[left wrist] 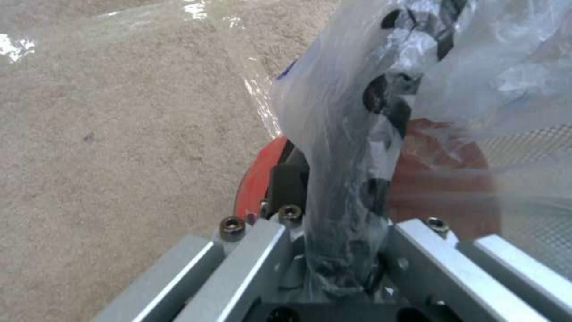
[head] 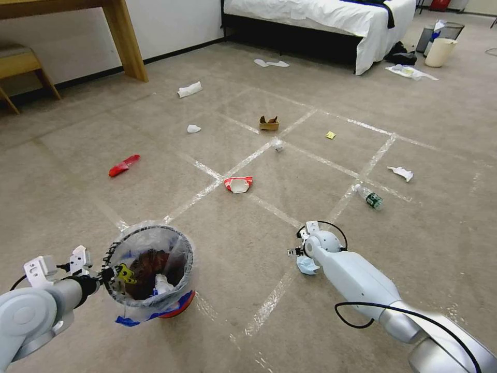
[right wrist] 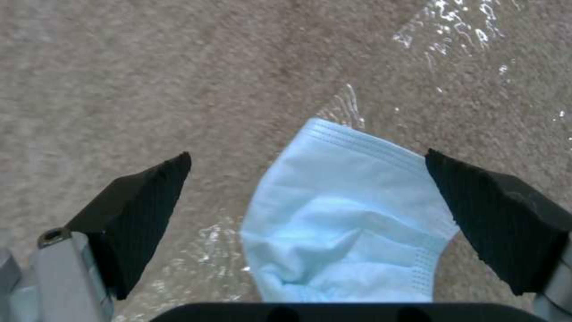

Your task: Pick up the trash bin and place the garbage on the floor into it.

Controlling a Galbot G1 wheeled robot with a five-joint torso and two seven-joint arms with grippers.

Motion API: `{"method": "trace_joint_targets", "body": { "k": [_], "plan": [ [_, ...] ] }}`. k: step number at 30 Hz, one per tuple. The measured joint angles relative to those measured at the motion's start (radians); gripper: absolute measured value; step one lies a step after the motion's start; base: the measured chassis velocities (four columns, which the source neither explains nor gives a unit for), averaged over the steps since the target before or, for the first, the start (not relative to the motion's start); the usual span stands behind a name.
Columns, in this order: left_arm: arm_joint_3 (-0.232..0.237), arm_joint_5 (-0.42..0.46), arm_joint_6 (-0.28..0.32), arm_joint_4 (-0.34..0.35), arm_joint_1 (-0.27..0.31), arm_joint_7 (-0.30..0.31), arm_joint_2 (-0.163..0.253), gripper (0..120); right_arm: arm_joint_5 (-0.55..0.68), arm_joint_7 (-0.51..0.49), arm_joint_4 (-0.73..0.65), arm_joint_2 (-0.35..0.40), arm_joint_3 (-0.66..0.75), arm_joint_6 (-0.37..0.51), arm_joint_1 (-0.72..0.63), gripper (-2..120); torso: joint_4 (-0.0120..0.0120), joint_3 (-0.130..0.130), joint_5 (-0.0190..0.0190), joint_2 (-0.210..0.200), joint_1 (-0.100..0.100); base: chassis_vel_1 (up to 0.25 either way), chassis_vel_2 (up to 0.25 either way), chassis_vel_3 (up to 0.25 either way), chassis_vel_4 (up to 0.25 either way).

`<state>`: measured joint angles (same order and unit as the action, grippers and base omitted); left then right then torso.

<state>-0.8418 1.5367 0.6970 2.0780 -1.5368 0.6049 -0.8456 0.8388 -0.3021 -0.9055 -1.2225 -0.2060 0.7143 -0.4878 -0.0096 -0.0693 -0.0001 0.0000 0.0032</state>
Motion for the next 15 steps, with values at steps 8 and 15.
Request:
{"method": "trace_joint_targets", "body": {
  "k": [8, 15],
  "plan": [
    [-0.004, 0.000, 0.000, 0.004, -0.004, -0.004, 0.002, 1, -0.006, -0.005, 0.004, 0.021, 0.021, -0.014, -0.015, 100, -0.0001, 0.000, 0.0001, 0.000, 0.000, 0.000, 0.000, 0.000, 0.000],
    [-0.003, 0.000, 0.000, 0.008, -0.004, -0.005, 0.000, 1, 0.027, -0.054, -0.011, 0.034, 0.026, -0.004, -0.019, 100, 0.0000, 0.000, 0.0001, 0.000, 0.000, 0.000, 0.000, 0.000, 0.000]
  ]
}}
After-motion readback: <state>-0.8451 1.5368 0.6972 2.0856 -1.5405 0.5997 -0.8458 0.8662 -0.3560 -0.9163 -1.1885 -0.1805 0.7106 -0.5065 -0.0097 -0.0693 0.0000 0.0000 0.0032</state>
